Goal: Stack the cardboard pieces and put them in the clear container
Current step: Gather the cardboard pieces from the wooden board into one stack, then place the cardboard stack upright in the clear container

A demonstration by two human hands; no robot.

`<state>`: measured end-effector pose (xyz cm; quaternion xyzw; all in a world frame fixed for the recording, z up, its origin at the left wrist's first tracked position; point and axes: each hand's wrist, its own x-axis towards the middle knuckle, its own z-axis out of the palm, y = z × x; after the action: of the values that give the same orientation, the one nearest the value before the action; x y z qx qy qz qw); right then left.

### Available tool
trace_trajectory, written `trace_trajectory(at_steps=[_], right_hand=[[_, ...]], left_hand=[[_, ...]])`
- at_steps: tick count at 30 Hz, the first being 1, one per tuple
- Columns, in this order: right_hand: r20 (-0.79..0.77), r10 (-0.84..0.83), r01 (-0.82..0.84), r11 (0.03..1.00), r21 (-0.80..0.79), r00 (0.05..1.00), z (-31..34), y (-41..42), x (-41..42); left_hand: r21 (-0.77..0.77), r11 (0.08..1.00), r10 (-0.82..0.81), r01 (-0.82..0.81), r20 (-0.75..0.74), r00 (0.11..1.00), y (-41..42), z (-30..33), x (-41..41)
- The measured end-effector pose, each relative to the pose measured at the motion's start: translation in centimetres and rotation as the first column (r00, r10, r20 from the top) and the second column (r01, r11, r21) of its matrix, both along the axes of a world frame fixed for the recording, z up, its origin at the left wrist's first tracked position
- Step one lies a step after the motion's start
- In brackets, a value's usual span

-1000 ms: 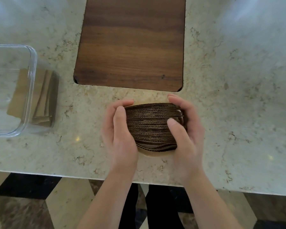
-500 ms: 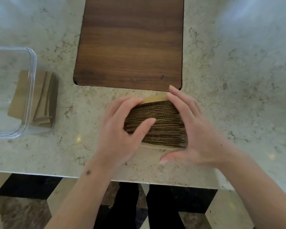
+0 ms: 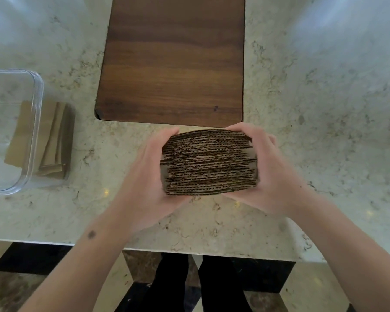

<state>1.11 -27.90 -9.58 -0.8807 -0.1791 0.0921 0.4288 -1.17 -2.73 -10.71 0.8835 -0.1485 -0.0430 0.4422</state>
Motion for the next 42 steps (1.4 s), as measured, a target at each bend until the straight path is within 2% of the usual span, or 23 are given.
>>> trace_trajectory(at_steps=[2,5,7,10,13,15,18,21,24,28,31,34,36,39,42], right_hand=[[-0.048,0.029,-0.028,0.999,0.015,0.998,0.1,-0.7,-0.1],[-0.178,0.054,-0.058,0.998,-0.020,0.983,-0.2,-1.8,-0.4],[-0.173,0.051,-0.060,0.997,-0.046,0.984,-0.5,-1.7,-0.3],[-0.137,-0.001,-0.006,0.999,-0.054,0.991,-0.5,-0.8,0.3],[-0.083,0.024,-0.022,1.000,0.022,0.996,-0.2,-0.3,0.3],[-0.073,0.039,-0.036,0.998,0.047,0.997,-0.2,-0.6,0.2],[-0.075,0.054,-0.057,0.998,-0.040,0.996,-0.4,-1.0,-0.3],[-0.011,0.024,-0.025,0.998,-0.063,1.000,-0.8,-0.3,-0.6],[-0.028,-0.023,0.023,1.000,-0.021,0.999,-0.3,0.5,-0.5],[-0.070,0.027,-0.026,0.999,0.023,0.997,0.2,1.0,-0.2],[-0.085,0.047,-0.043,0.998,0.038,0.995,0.3,1.4,-0.4],[-0.158,0.094,-0.068,0.984,0.162,0.983,1.6,1.8,-0.9],[-0.298,0.168,-0.093,0.963,0.251,0.940,3.5,2.4,-0.7],[-0.519,0.303,-0.105,0.921,0.376,0.800,6.6,4.9,-0.2],[-0.544,0.442,-0.160,0.858,0.488,0.714,10.0,8.6,0.2]], left_hand=[[-0.054,0.998,-0.013,0.012,-0.013,1.000,0.3,-0.1,-0.2],[-0.058,0.998,-0.020,0.012,-0.141,0.990,0.6,-0.5,-0.5],[-0.009,1.000,-0.005,0.004,-0.145,0.989,0.4,-0.6,-0.4],[-0.092,0.996,-0.017,0.010,-0.076,0.997,-0.1,-0.7,-0.2],[-0.145,0.989,0.027,-0.033,-0.046,0.999,-0.4,0.0,-0.2],[-0.116,0.992,0.037,-0.040,-0.034,0.999,-0.2,0.1,-0.5],[-0.009,1.000,-0.014,0.013,-0.084,0.996,-0.2,-0.5,-0.9],[0.076,0.997,0.006,-0.002,-0.044,0.999,-0.8,-0.9,-0.7],[0.025,0.998,0.061,-0.059,-0.070,0.996,-1.4,-0.4,-0.7],[-0.023,0.991,0.128,-0.134,-0.184,0.975,-1.5,0.3,-0.8],[-0.052,0.987,0.137,-0.152,-0.211,0.968,-1.4,1.0,-0.7],[-0.112,0.976,0.147,-0.184,-0.278,0.949,-0.9,3.2,-1.7],[-0.191,0.951,0.164,-0.242,-0.353,0.921,-0.3,5.1,-3.2],[-0.300,0.843,0.301,-0.447,-0.427,0.853,1.3,8.7,-6.3],[-0.331,0.700,0.484,-0.633,-0.432,0.761,3.1,11.7,-8.5]])
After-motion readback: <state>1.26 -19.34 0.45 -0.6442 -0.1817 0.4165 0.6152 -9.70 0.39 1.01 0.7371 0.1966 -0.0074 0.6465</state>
